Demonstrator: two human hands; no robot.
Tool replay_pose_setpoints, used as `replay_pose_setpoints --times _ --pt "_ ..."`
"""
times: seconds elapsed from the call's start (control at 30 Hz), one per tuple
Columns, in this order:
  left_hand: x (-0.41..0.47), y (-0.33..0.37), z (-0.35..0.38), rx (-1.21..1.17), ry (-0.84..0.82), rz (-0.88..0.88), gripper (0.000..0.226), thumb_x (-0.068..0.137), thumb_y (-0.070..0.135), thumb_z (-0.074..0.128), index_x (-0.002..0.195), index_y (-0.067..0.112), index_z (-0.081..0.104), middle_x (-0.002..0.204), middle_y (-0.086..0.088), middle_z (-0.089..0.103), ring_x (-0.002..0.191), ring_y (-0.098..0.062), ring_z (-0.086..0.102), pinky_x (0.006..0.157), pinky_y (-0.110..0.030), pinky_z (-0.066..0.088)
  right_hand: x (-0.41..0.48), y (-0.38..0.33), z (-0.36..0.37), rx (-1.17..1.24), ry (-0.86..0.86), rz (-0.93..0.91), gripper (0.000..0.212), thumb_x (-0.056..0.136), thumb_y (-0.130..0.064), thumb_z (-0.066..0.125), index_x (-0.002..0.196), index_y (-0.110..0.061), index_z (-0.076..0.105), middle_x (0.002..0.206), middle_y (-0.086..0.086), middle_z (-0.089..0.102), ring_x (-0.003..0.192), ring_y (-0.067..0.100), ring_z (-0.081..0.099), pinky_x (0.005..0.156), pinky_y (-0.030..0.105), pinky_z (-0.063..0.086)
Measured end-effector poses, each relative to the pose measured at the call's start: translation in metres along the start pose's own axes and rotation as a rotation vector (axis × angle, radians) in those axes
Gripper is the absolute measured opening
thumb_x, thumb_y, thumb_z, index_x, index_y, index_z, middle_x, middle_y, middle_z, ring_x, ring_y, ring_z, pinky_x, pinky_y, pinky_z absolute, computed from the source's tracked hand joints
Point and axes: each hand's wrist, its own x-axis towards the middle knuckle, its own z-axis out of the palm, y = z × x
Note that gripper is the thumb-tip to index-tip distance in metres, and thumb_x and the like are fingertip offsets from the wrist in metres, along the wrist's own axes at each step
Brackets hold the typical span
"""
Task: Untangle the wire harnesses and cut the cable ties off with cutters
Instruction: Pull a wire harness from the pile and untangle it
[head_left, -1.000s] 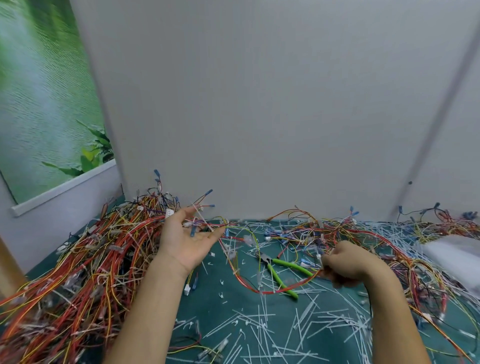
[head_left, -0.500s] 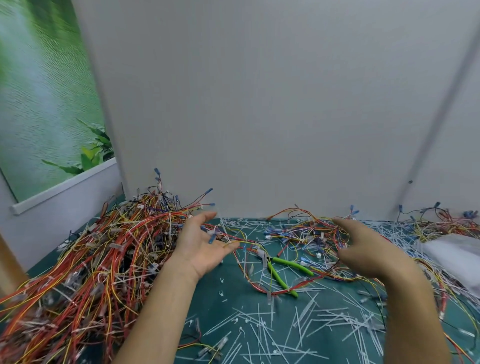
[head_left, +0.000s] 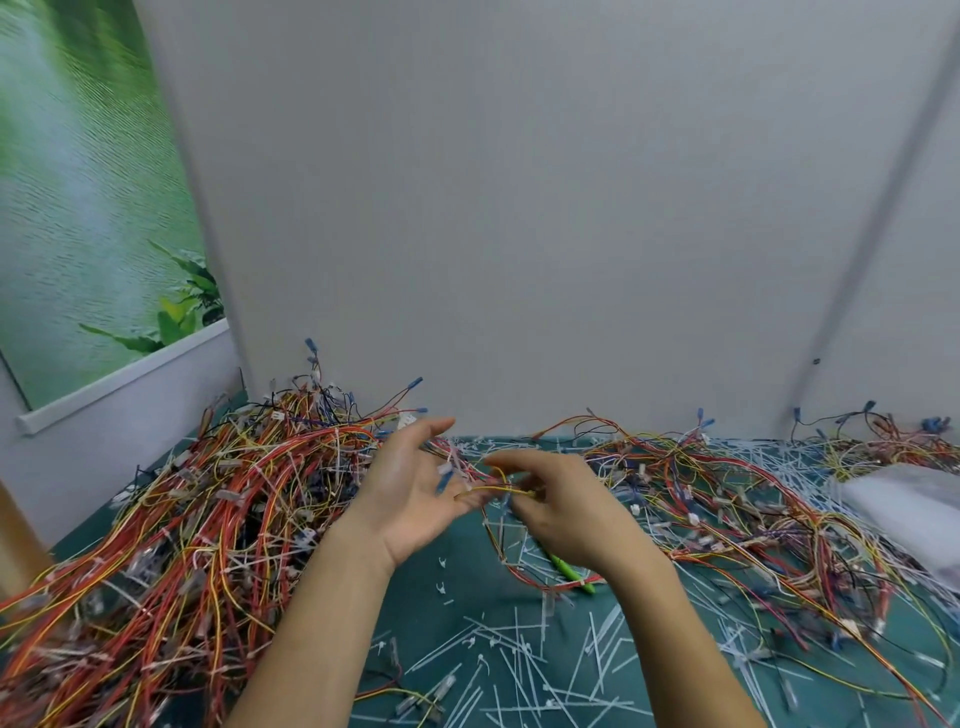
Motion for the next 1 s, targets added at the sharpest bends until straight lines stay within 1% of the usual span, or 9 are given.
replay_pose_setpoints --times 0.1,0.17,0.3,0.4,0.47,0.57,0.73,0.87,1.0 --pt "-0.009 0.008 -0.004 0.276 -0.048 -0.056 0.048 0.095 0.038 0.058 0.126 0.0 0.061 0.136 -0.03 0.058 0.123 -0.043 0.061 0.103 -0.057 0.05 0.0 0.006 -0.005 0.071 0.074 -0.022 0.036 0.096 -0.007 0.059 0.123 -0.027 0.073 0.103 -0.014 0.074 0.076 -0.008 0.063 0.067 0.007 0.042" --pt "-0.016 0.013 -0.005 0.452 0.006 -0.045 0.037 0.09 0.043 0.066 0.109 0.012 0.069 0.133 -0.029 0.06 0.114 -0.042 0.067 0.084 -0.056 0.059 0.0 0.009 -0.01 0.115 0.117 -0.023 0.027 0.099 -0.012 0.061 0.119 -0.026 0.074 0.099 -0.014 0.075 0.077 -0.008 0.065 0.066 0.008 0.043" --pt "-0.03 0.014 0.002 0.902 0.163 0.113 0.046 0.082 0.055 0.071 0.114 0.023 0.064 0.124 -0.009 0.067 0.087 -0.029 0.077 0.053 -0.034 0.06 -0.001 0.012 -0.014 0.135 0.131 -0.031 0.028 0.097 -0.006 0.06 0.113 -0.022 0.076 0.099 -0.012 0.074 0.086 -0.008 0.066 0.071 0.007 0.044" --pt "-0.034 0.013 0.006 1.166 0.207 0.207 0.051 0.087 0.057 0.068 0.115 0.015 0.064 0.098 -0.011 0.076 0.057 -0.022 0.073 0.048 -0.027 0.054 0.001 0.013 -0.01 0.104 0.137 -0.036 0.024 0.096 -0.007 0.063 0.111 -0.02 0.077 0.101 -0.011 0.072 0.089 -0.003 0.063 0.074 0.008 0.041" --pt "-0.037 0.015 0.007 1.278 0.2 0.233 0.049 0.088 0.06 0.066 0.114 0.018 0.062 0.082 -0.004 0.078 0.044 -0.013 0.061 0.052 -0.027 0.052 0.003 0.015 -0.009 0.156 0.158 0.0 0.019 0.097 -0.016 0.066 0.111 -0.022 0.077 0.101 -0.01 0.073 0.089 0.001 0.067 0.075 0.015 0.049" --pt "-0.041 0.019 0.009 1.342 0.183 0.29 0.042 0.088 0.063 0.062 0.111 0.028 0.063 0.073 0.004 0.077 0.041 -0.002 0.05 0.054 -0.023 0.044 0.003 0.017 -0.007 0.336 0.217 0.109 0.015 0.096 -0.029 0.071 0.11 -0.024 0.073 0.1 -0.003 0.074 0.072 0.008 0.075 0.064 0.033 0.062" --pt "-0.044 0.024 0.005 1.24 0.279 0.446 0.058 0.071 0.069 0.07 0.112 0.028 0.063 0.045 0.009 0.05 0.039 -0.001 0.045 0.06 -0.029 0.043 0.008 0.021 -0.005 0.652 0.358 0.253 0.046 0.086 -0.03 0.082 0.124 -0.015 0.061 0.105 0.004 0.071 0.057 0.03 0.073 0.047 0.029 0.053" --pt "-0.041 0.028 -0.002 1.083 0.344 0.614 0.056 0.086 0.042 0.074 0.135 0.027 0.051 0.047 0.003 0.049 0.041 -0.004 0.045 0.077 -0.033 0.049 0.009 0.023 -0.001 0.772 0.367 0.283 0.052 0.084 -0.02 0.085 0.126 -0.016 0.055 0.106 0.006 0.072 0.054 0.031 0.07 0.043 0.028 0.05" --pt "-0.04 0.028 0.0 1.082 0.418 0.852 0.03 0.092 0.037 0.071 0.118 0.038 0.058 0.06 -0.007 0.062 0.048 -0.011 0.053 0.065 -0.033 0.051 0.011 0.02 0.009 0.837 0.316 0.308 0.06 0.08 -0.026 0.088 0.128 -0.018 0.052 0.097 0.004 0.075 0.056 0.03 0.072 0.046 0.028 0.052"
